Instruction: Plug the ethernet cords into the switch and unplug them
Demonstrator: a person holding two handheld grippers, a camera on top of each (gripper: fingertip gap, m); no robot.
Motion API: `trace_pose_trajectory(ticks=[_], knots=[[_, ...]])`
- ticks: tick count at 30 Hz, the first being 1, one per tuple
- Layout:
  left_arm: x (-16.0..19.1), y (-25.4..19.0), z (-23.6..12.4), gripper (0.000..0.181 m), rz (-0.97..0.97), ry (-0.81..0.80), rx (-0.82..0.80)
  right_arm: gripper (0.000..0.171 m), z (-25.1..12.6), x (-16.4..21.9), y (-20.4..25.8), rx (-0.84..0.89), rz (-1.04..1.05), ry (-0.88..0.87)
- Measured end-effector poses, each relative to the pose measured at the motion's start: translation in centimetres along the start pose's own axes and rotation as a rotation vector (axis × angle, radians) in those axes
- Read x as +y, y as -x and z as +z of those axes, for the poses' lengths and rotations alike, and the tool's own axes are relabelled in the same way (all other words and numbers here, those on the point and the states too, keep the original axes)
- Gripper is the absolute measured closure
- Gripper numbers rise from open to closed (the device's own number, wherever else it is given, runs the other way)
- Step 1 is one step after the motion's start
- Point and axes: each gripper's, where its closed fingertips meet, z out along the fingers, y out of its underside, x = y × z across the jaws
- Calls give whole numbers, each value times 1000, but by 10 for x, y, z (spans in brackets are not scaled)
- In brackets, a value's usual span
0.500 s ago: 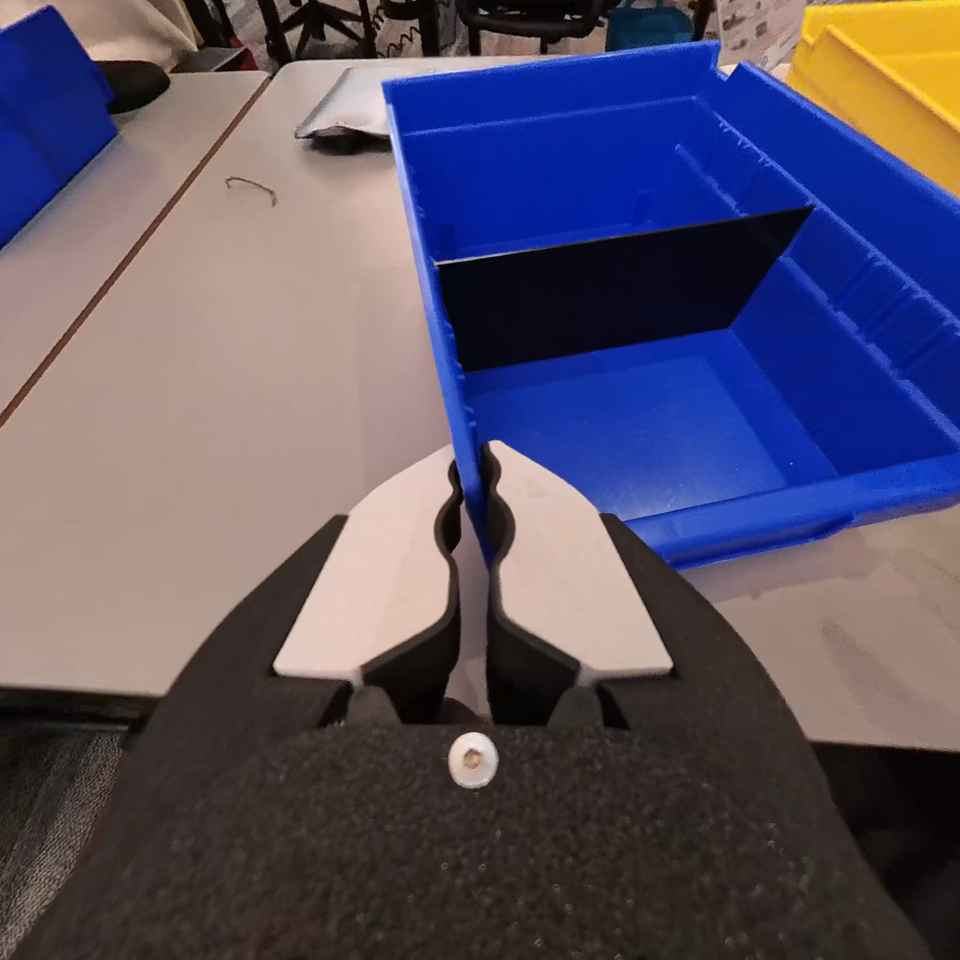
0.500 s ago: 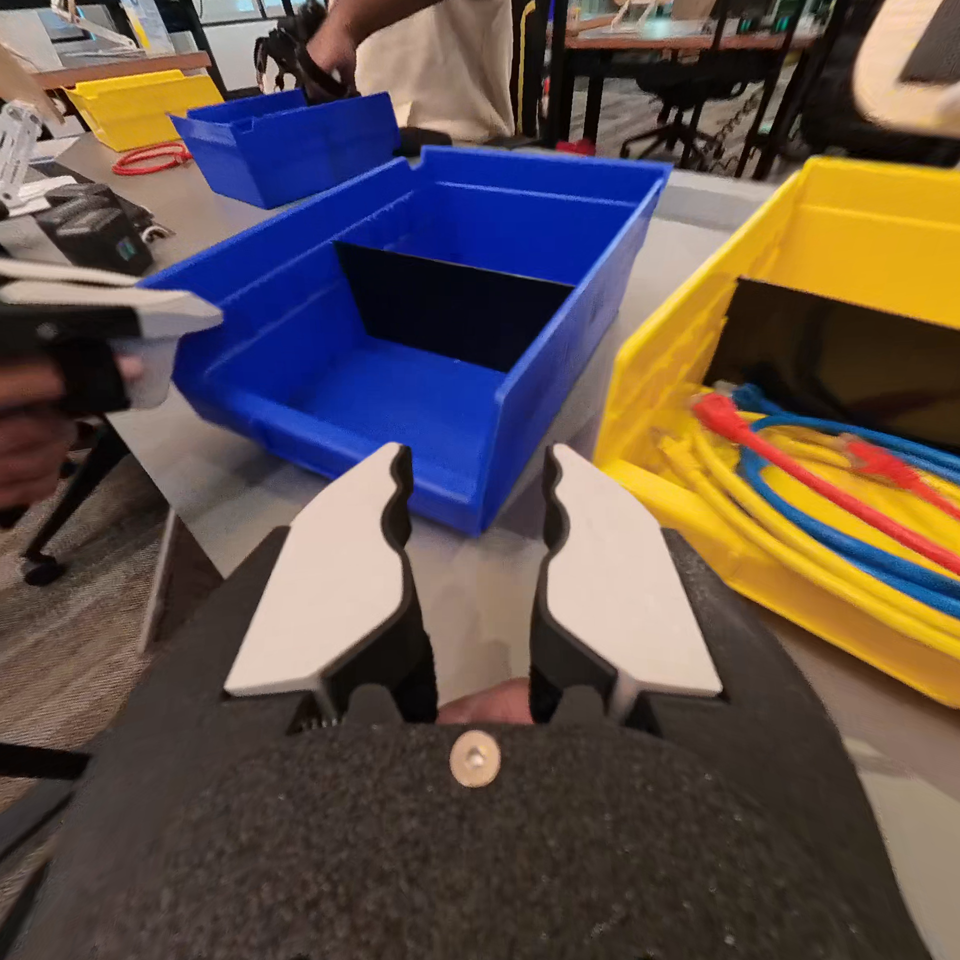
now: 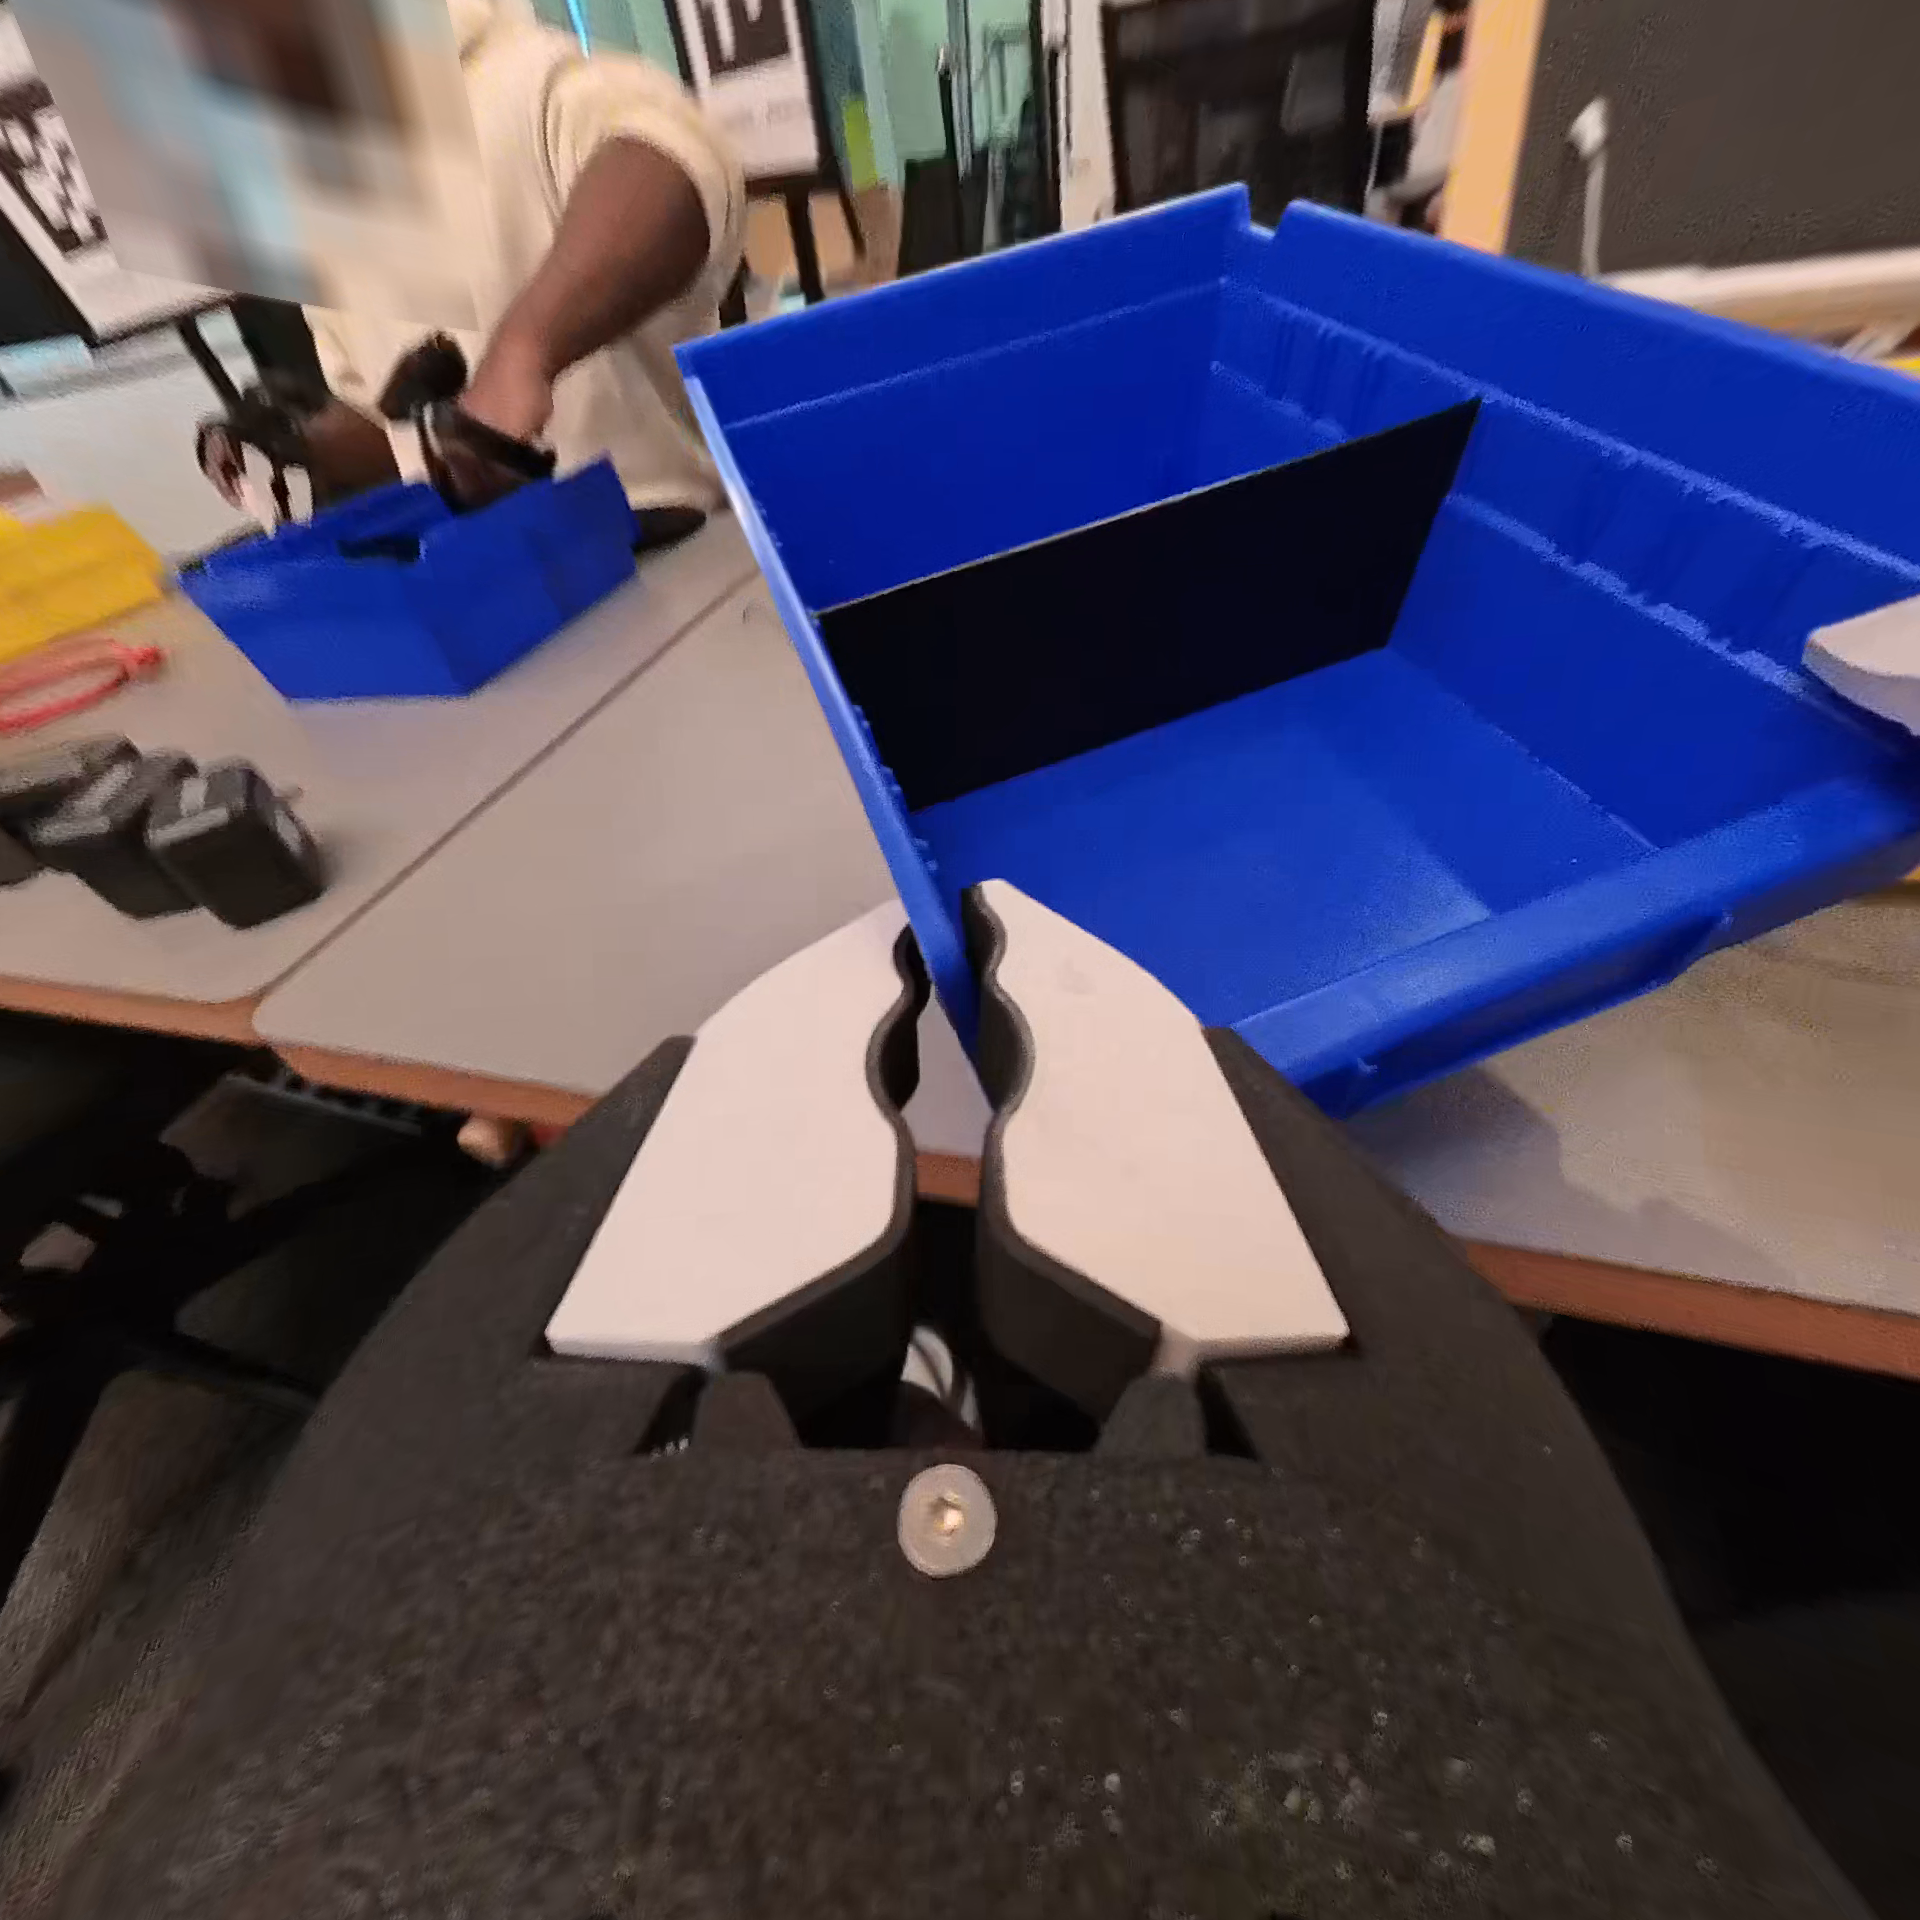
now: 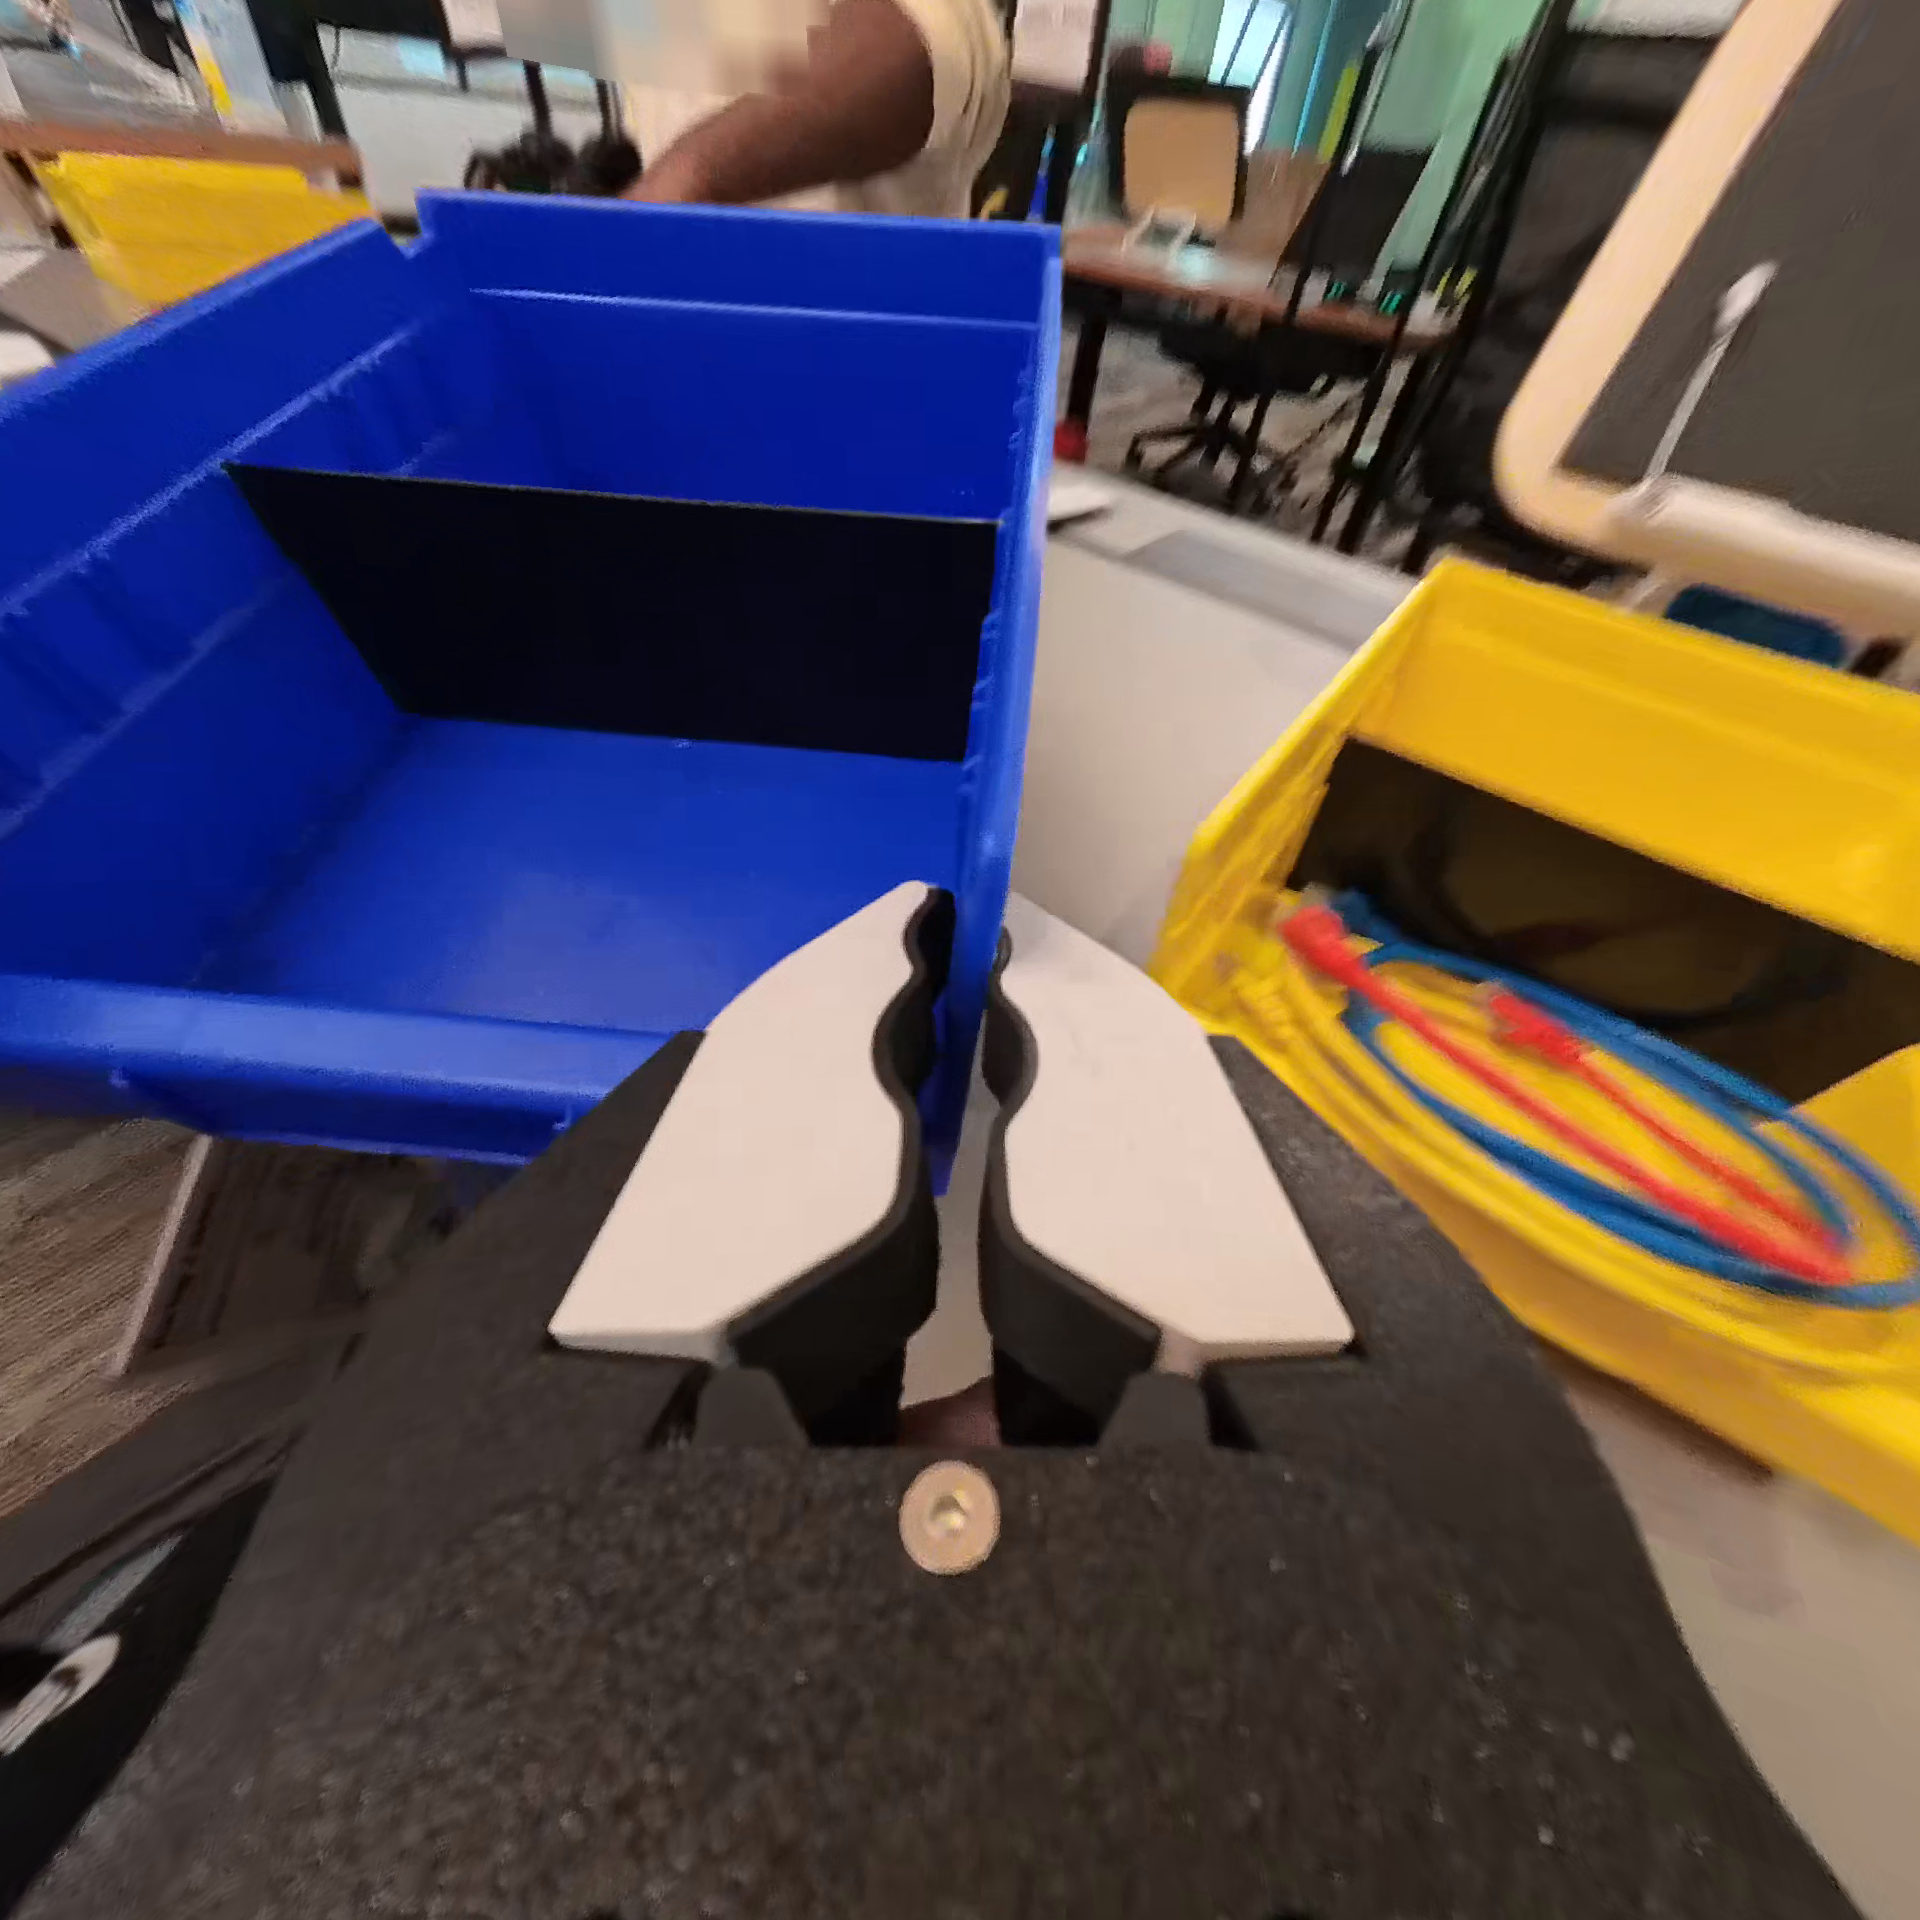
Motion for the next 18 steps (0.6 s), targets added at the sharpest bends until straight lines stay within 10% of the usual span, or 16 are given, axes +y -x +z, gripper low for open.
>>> trace_pose_trajectory(ticks=[9, 18], knots=[[-121, -165, 47, 175, 53, -177, 324, 168, -93, -79, -178, 432, -48, -194], [-165, -456, 65, 176, 102, -132, 647, 168, -222, 4, -421, 741, 290, -98]])
